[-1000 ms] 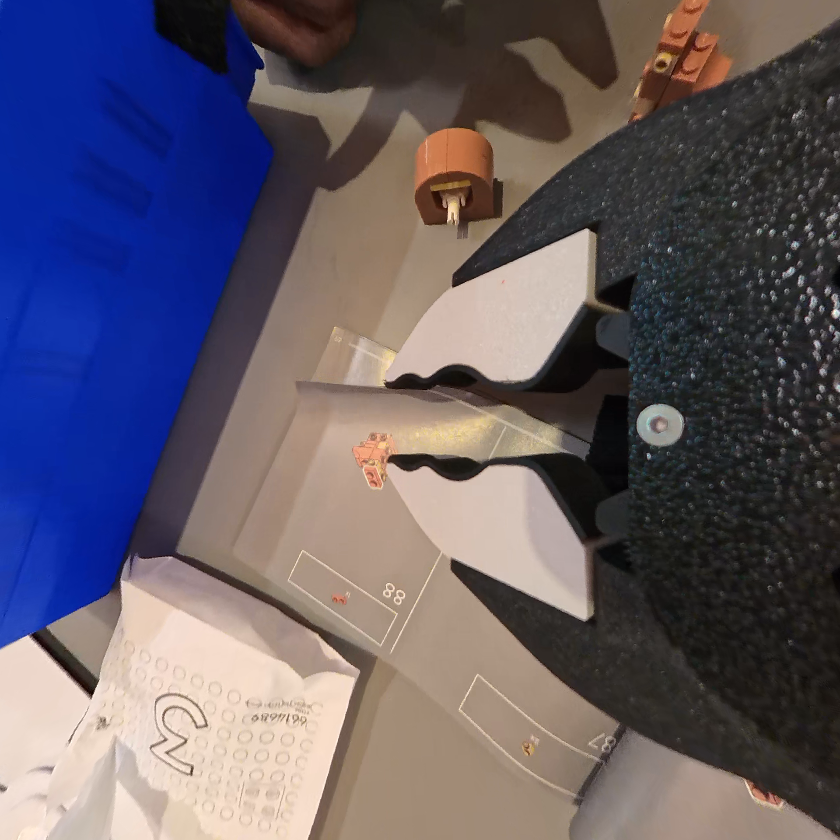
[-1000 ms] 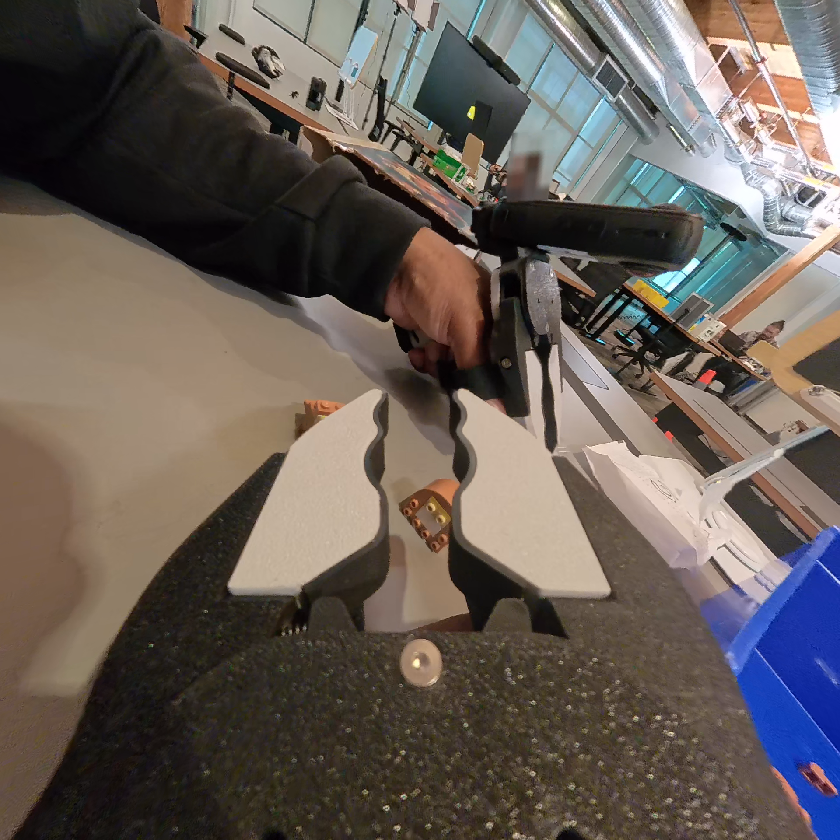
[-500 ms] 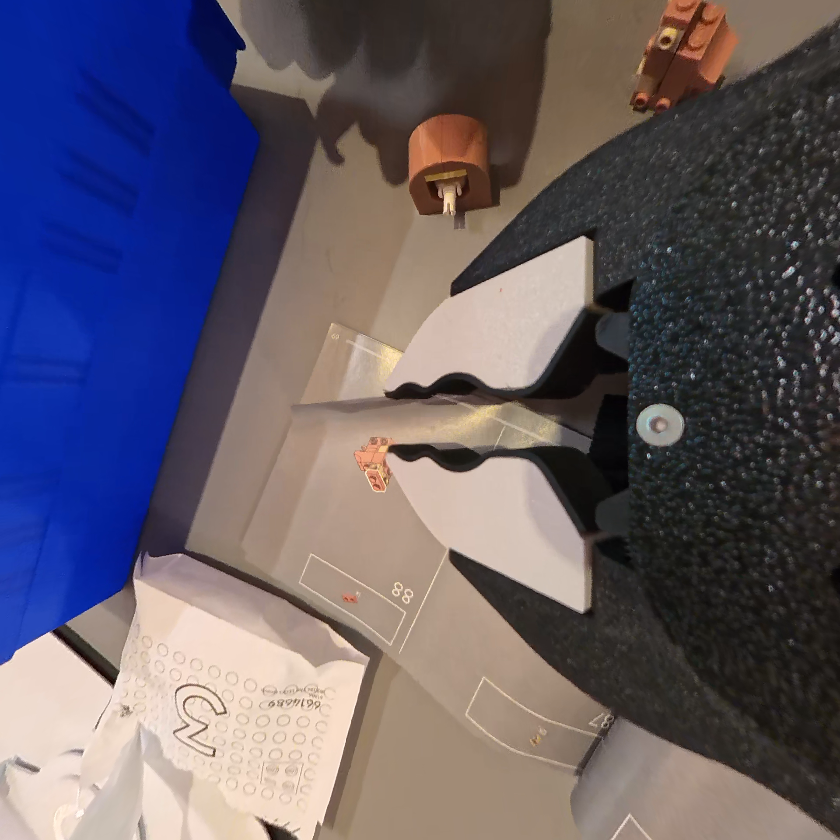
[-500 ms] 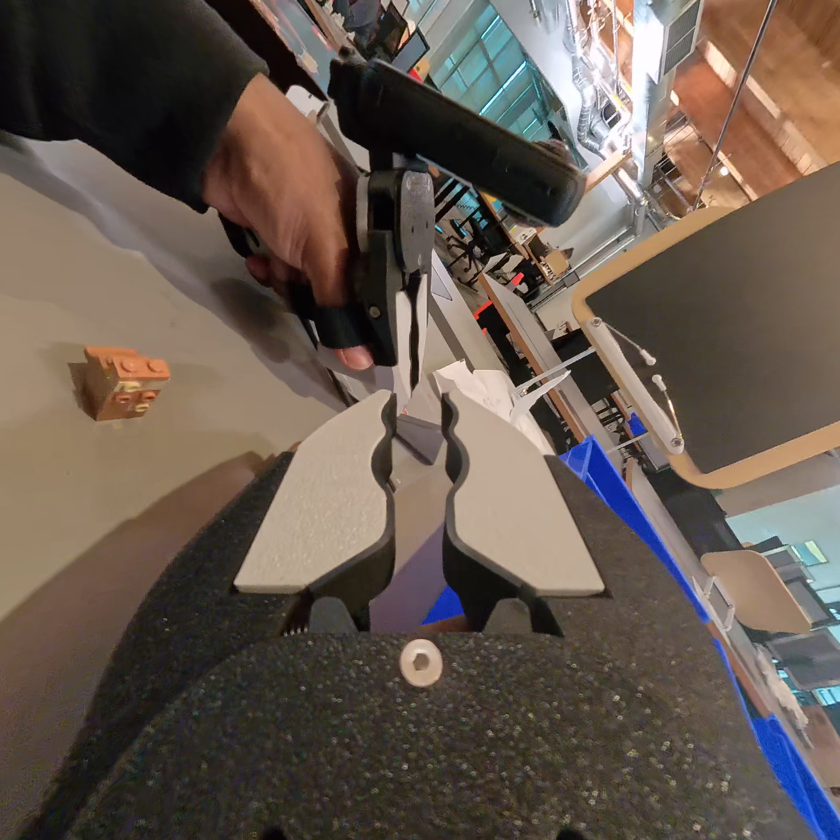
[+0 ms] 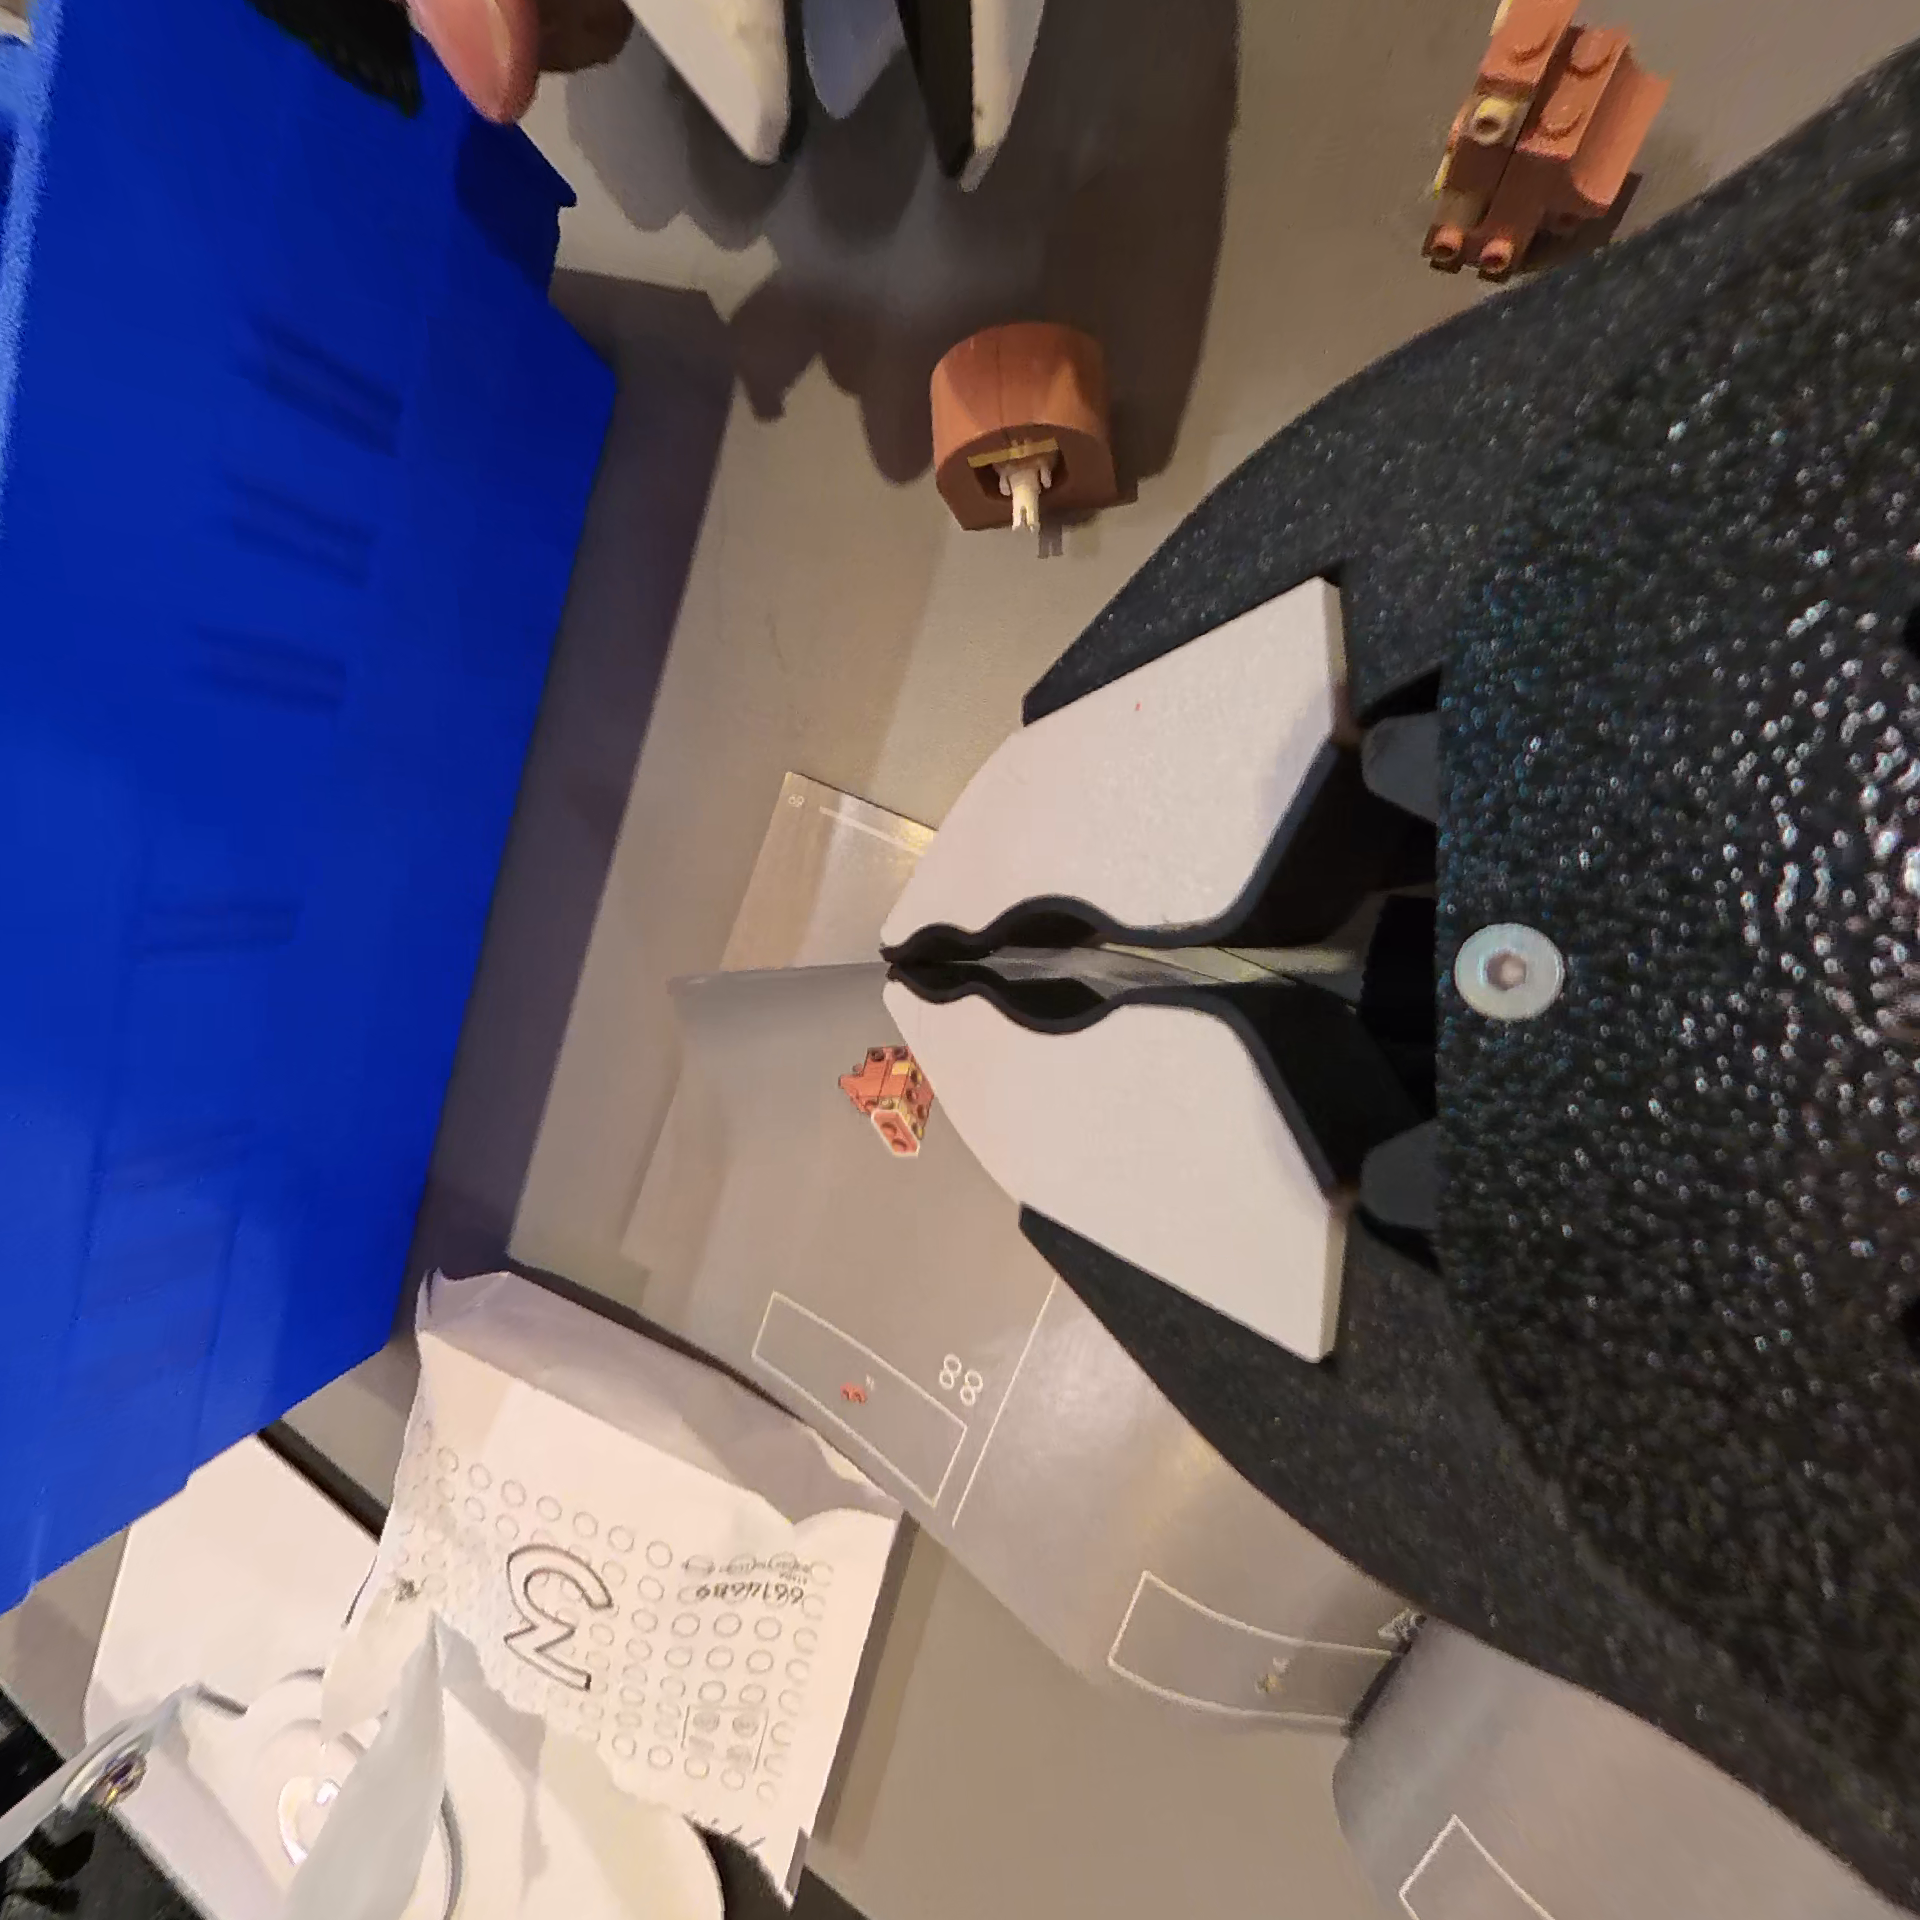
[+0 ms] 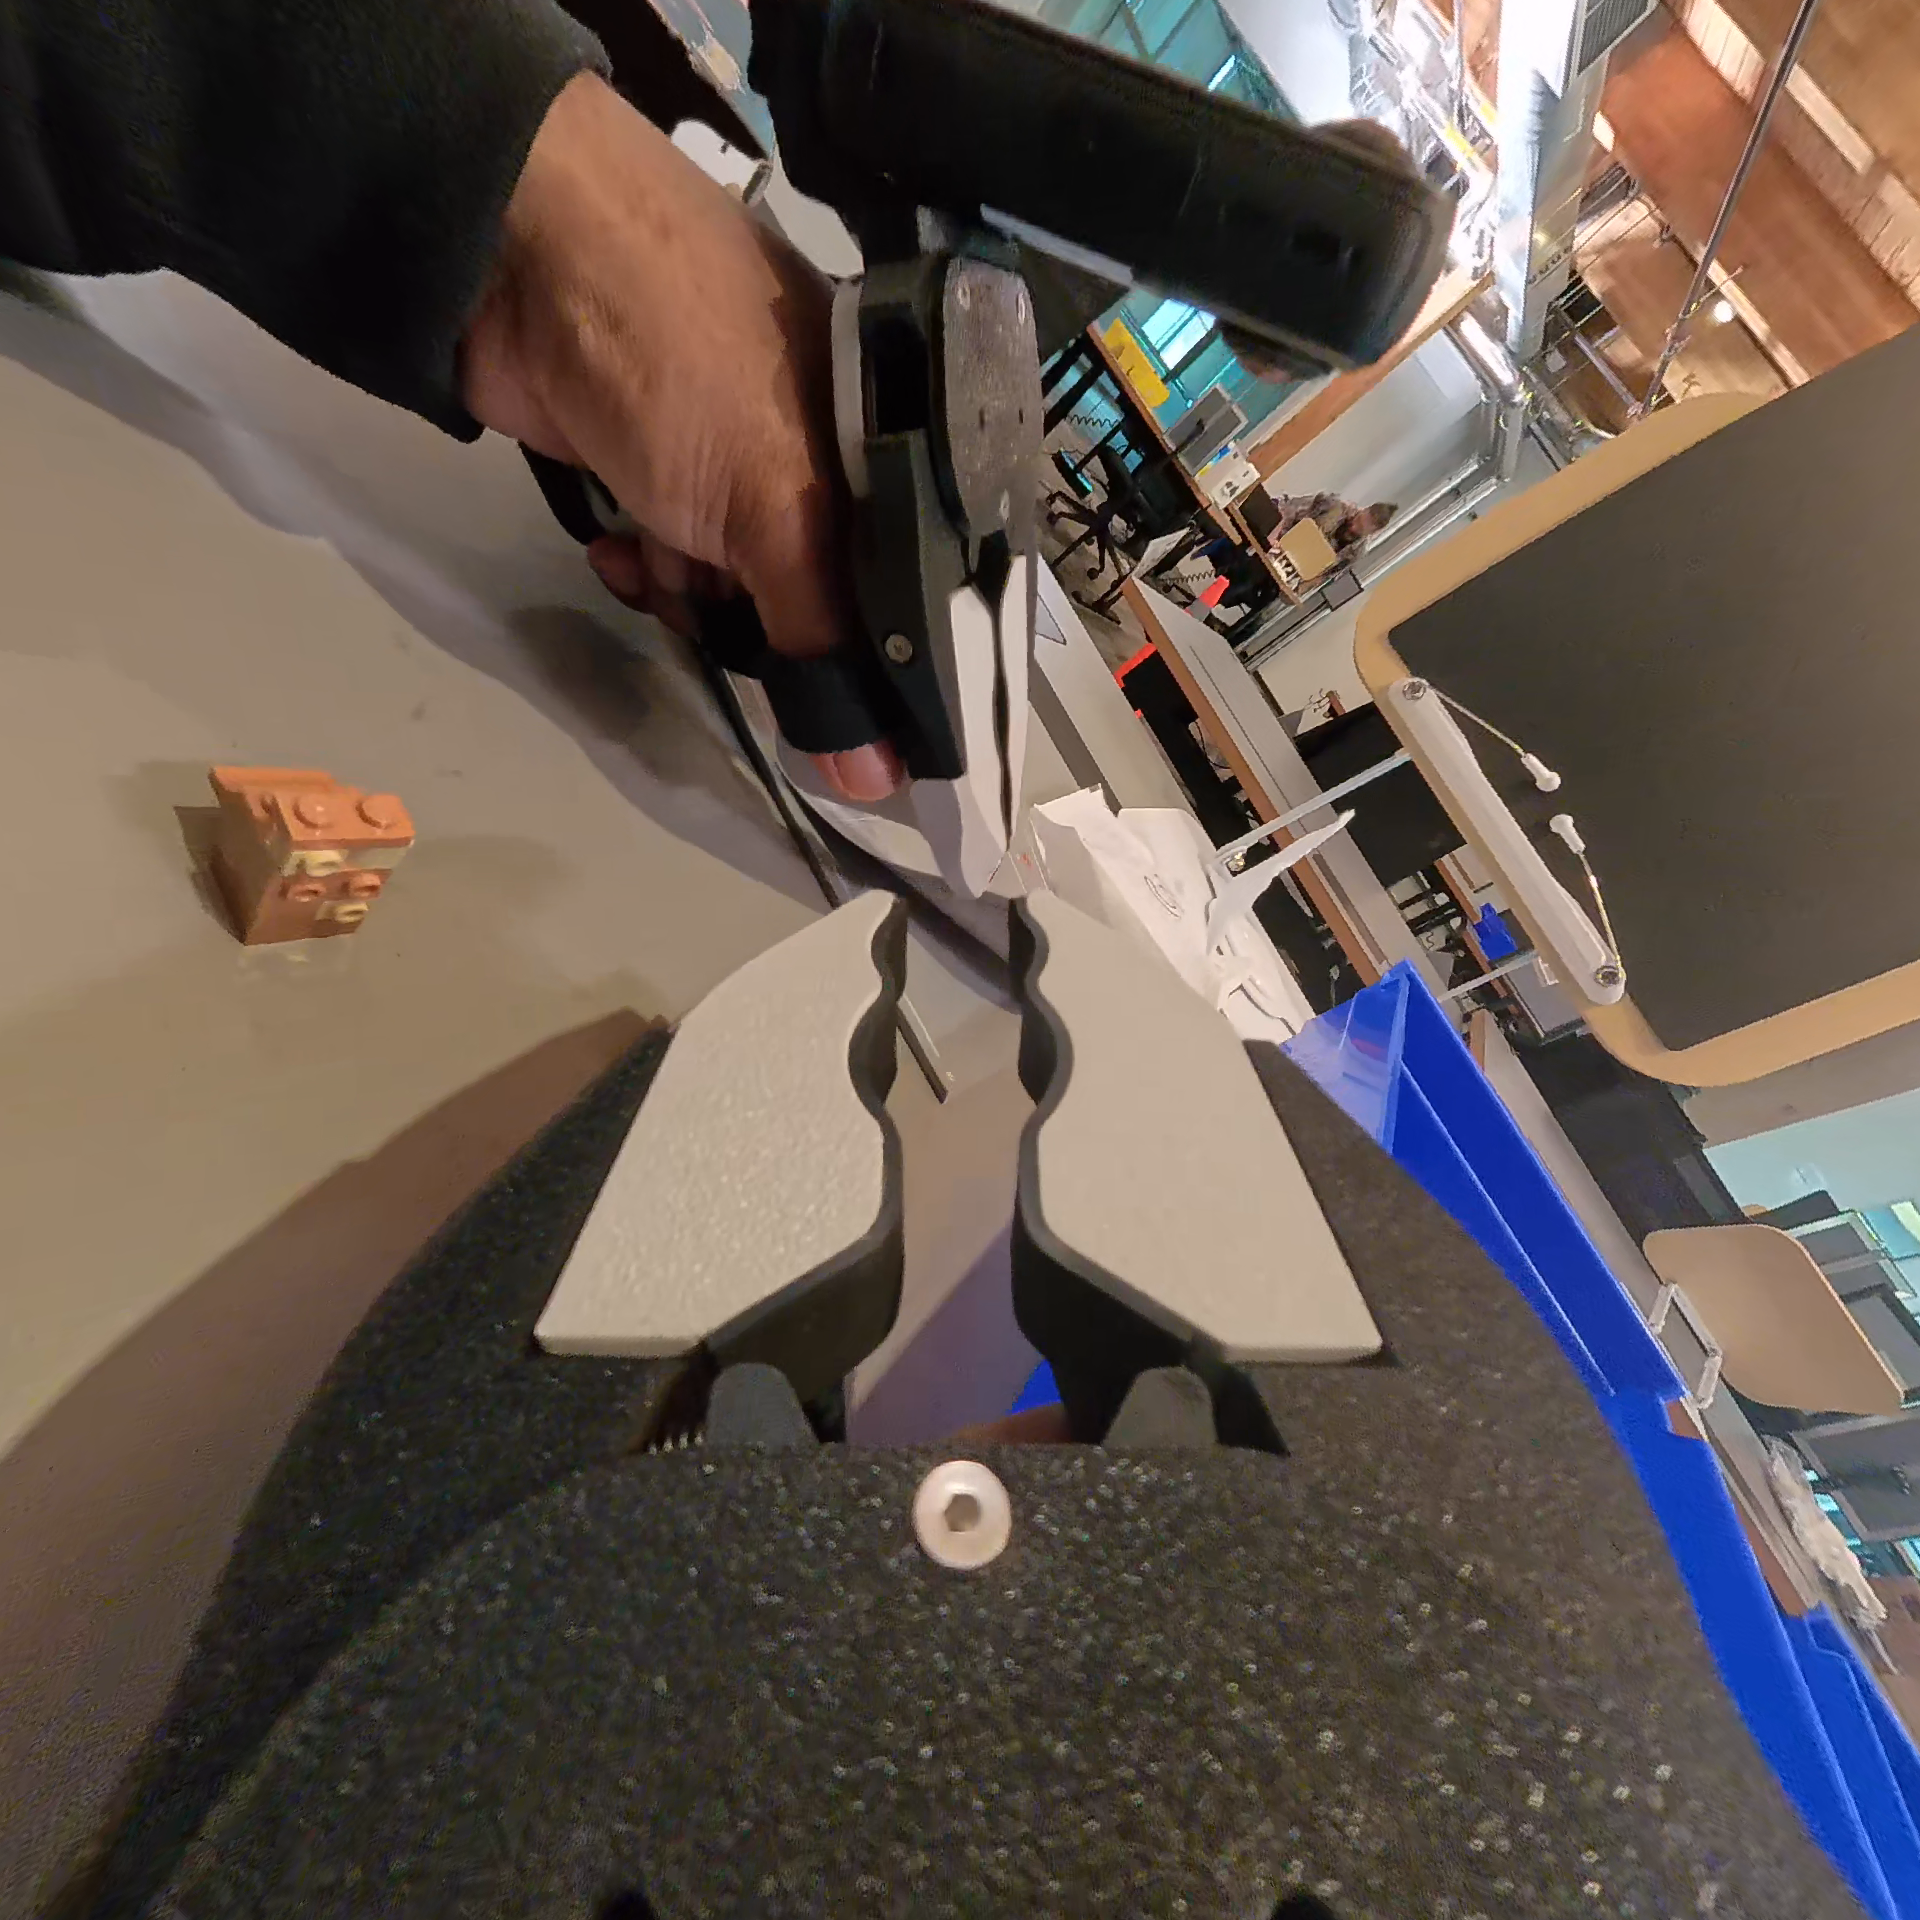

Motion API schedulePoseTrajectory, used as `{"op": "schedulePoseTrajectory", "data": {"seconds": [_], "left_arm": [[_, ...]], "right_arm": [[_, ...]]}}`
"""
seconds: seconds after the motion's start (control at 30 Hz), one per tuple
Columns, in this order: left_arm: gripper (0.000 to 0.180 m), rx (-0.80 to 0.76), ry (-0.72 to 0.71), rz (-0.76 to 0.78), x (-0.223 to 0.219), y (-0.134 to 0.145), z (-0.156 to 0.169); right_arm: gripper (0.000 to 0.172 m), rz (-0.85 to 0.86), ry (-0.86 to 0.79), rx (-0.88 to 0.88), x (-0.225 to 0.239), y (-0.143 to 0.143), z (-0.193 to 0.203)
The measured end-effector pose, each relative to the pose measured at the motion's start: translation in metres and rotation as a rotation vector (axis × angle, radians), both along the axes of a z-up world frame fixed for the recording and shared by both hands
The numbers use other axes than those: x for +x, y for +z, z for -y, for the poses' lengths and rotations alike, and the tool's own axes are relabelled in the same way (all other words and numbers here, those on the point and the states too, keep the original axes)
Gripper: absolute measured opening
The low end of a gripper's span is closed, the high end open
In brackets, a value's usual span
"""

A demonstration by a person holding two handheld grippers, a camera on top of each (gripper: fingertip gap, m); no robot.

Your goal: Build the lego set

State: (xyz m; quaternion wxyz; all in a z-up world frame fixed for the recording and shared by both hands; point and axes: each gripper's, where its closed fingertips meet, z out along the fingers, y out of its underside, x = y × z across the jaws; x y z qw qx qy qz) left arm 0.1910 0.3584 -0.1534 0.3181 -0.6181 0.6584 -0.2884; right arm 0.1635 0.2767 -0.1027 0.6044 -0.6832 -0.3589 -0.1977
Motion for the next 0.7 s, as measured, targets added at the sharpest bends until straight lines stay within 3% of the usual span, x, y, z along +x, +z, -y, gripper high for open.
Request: {"op": "schedulePoseTrajectory", "data": {"seconds": [0.03,0.17,0.37,0.57,0.7], "left_arm": [[0.000,-0.004,0.006,0.012,0.000,0.002,-0.001],[0.000,-0.042,0.047,0.074,-0.003,0.012,-0.008],[0.000,-0.106,0.122,0.174,-0.013,0.029,-0.022],[0.000,-0.107,0.159,0.217,-0.022,0.039,-0.027],[0.000,-0.079,0.211,0.292,-0.042,0.061,-0.038]], "right_arm": [[0.018,0.006,-0.008,-0.003,0.000,-0.001,-0.001],[0.018,0.064,-0.080,-0.015,0.004,-0.003,-0.008],[0.014,0.368,-0.263,-0.021,0.006,0.004,-0.036],[0.013,0.314,-0.303,-0.203,-0.002,-0.017,-0.072],[0.013,0.282,-0.335,-0.287,0.006,-0.024,-0.091]]}}
